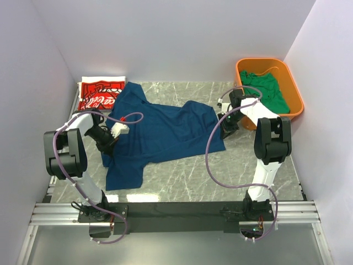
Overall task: Fold and stack the t-shirts
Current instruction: Flatten the tshirt out
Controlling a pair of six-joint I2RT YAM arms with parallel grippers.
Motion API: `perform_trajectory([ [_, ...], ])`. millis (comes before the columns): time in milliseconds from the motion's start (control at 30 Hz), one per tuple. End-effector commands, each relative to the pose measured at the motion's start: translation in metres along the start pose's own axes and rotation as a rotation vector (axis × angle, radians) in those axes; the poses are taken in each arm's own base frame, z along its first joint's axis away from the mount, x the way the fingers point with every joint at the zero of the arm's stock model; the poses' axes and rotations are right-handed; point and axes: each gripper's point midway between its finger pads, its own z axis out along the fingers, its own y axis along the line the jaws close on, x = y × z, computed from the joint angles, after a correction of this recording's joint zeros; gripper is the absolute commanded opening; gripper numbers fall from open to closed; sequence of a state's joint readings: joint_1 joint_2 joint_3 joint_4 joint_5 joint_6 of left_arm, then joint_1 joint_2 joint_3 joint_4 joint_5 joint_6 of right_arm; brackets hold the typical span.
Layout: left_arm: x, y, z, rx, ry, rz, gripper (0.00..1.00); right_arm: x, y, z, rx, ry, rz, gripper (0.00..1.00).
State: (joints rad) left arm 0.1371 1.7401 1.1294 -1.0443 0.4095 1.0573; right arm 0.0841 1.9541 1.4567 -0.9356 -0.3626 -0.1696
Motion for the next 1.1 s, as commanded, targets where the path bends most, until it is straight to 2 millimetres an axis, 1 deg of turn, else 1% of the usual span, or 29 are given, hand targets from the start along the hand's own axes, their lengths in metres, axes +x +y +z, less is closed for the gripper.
perform_trajectory([
  [0, -0.008, 0.001, -0.004, 0.015, -0.034, 0.009, 0.01, 0.003, -0.008, -0.005, 0.046, -0.008, 0.013, 0.22],
  [33, -0.008, 0.001, -0.005, 0.015, -0.034, 0.009, 0.01, -0.001, -0.011, -0.004, 0.059, -0.03, 0.01, 0.28],
  [100, -0.007, 0.0, -0.004, 0.018, -0.031, 0.008, 0.01, -0.001, -0.013, 0.002, 0.066, -0.022, 0.02, 0.31],
  [200, -0.006, -0.001, -0.002, 0.024, -0.028, 0.005, 0.01, 0.002, -0.01, 0.011, 0.032, 0.004, 0.052, 0.34],
  [300, -0.006, 0.0, -0.002, 0.024, -0.033, 0.004, 0.01, 0.0, -0.01, 0.018, 0.018, 0.008, 0.067, 0.35],
  [467, -0.005, 0.0, 0.0, 0.027, -0.03, 0.002, 0.01, -0.007, -0.005, 0.023, -0.016, 0.005, 0.077, 0.33],
  [667, -0.003, 0.0, 0.001, 0.029, -0.029, -0.003, 0.01, -0.01, -0.005, 0.027, -0.027, 0.008, 0.082, 0.27],
  [700, -0.003, 0.0, 0.002, 0.028, -0.028, -0.005, 0.01, -0.011, -0.003, 0.027, -0.037, 0.008, 0.08, 0.24],
  [767, -0.003, 0.0, 0.002, 0.027, -0.03, -0.002, 0.01, -0.012, -0.003, 0.027, -0.04, 0.007, 0.083, 0.22],
  [900, -0.003, 0.001, 0.002, 0.029, -0.028, -0.005, 0.01, -0.013, -0.004, 0.026, -0.035, 0.003, 0.08, 0.07],
  [933, -0.003, 0.001, 0.002, 0.03, -0.027, -0.004, 0.01, -0.013, -0.005, 0.025, -0.028, 0.001, 0.076, 0.05],
  [967, -0.003, 0.001, 0.001, 0.03, -0.027, -0.003, 0.01, -0.014, -0.005, 0.022, -0.024, -0.008, 0.07, 0.0],
  [1033, -0.003, 0.001, 0.001, 0.031, -0.027, -0.003, 0.01, -0.014, -0.005, 0.018, -0.014, -0.02, 0.06, 0.0],
  [1067, -0.003, 0.0, 0.001, 0.032, -0.025, -0.003, 0.01, -0.016, -0.004, 0.013, -0.012, -0.037, 0.051, 0.0],
])
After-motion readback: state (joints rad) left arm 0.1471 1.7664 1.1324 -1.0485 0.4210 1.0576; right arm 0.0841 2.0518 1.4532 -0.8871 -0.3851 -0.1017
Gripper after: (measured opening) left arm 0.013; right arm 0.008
